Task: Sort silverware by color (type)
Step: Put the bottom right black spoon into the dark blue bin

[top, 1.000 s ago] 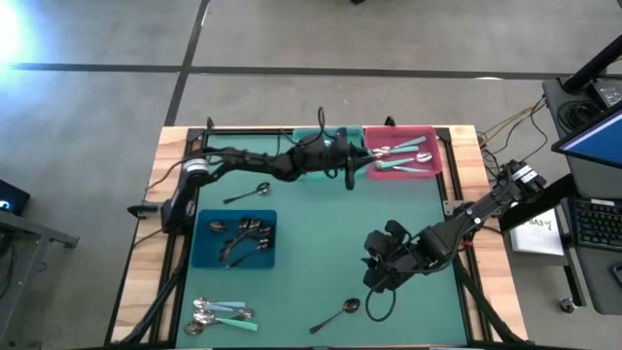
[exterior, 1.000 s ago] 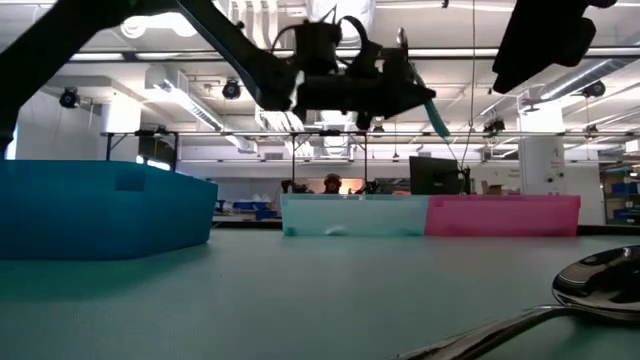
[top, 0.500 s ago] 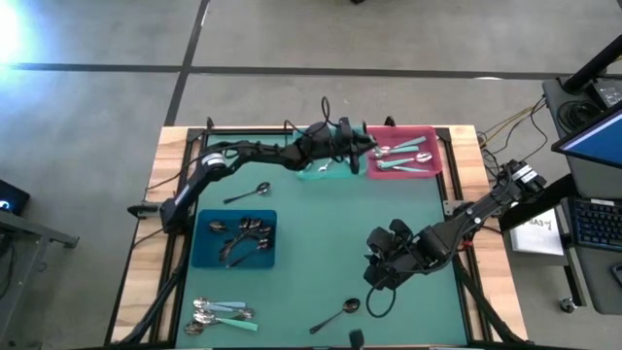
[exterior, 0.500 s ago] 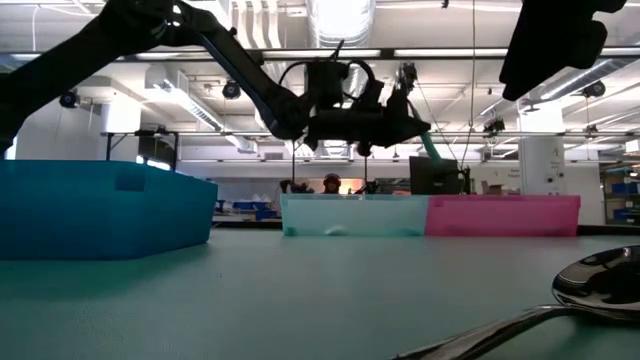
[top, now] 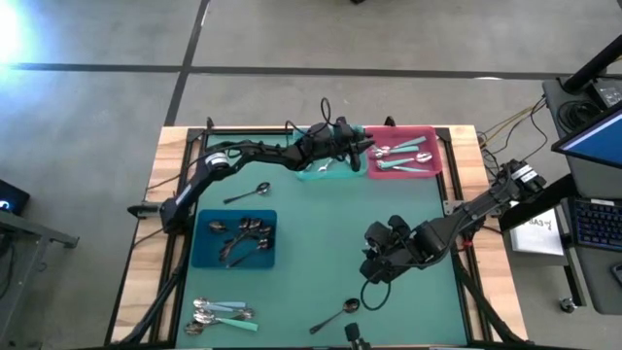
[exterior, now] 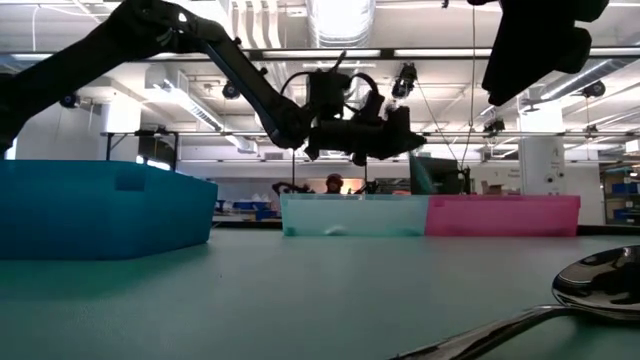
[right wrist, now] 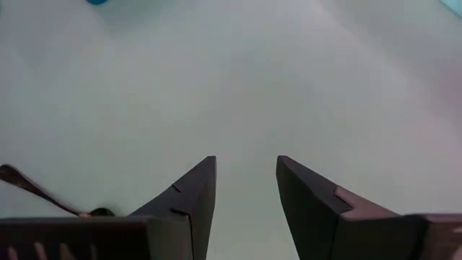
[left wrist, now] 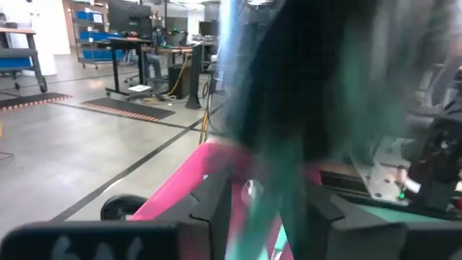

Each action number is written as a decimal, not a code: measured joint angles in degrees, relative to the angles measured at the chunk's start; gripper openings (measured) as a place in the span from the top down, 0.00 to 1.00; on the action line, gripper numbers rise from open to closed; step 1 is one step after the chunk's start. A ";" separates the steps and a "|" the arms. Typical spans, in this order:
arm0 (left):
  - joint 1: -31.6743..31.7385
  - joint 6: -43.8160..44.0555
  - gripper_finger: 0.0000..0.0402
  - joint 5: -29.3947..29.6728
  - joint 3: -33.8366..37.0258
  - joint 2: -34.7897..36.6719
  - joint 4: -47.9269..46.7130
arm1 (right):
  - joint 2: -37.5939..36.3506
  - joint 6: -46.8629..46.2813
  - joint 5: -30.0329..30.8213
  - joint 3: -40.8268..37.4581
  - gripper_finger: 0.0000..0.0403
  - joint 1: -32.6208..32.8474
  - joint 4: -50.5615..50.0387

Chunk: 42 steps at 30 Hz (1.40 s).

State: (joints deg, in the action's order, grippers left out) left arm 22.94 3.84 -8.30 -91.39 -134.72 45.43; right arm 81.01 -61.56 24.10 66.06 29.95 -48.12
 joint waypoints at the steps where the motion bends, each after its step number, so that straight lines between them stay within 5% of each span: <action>1: 0.01 -0.14 0.76 0.00 -0.49 -0.49 -0.22 | 0.00 0.00 0.00 0.00 0.66 0.00 0.03; 14: 0.00 1.28 0.74 -5.84 -12.07 -5.85 -7.24 | -0.02 0.07 -0.12 0.04 0.66 0.00 0.22; 27: 1.18 4.72 0.81 -17.47 -11.52 -3.77 -11.12 | -0.04 3.05 -0.55 0.04 0.66 0.00 0.55; 34: 1.40 4.76 0.81 -18.21 -3.73 0.05 -12.48 | -0.07 13.06 -0.55 0.04 0.66 0.00 0.90; 42: 0.53 4.28 0.81 -17.49 13.35 11.76 -11.18 | -0.07 13.16 -0.55 0.04 0.66 0.00 1.26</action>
State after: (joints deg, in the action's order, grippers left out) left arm 23.47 8.12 -25.79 -78.05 -122.96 34.25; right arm 80.95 -48.40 23.55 66.11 29.95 -46.86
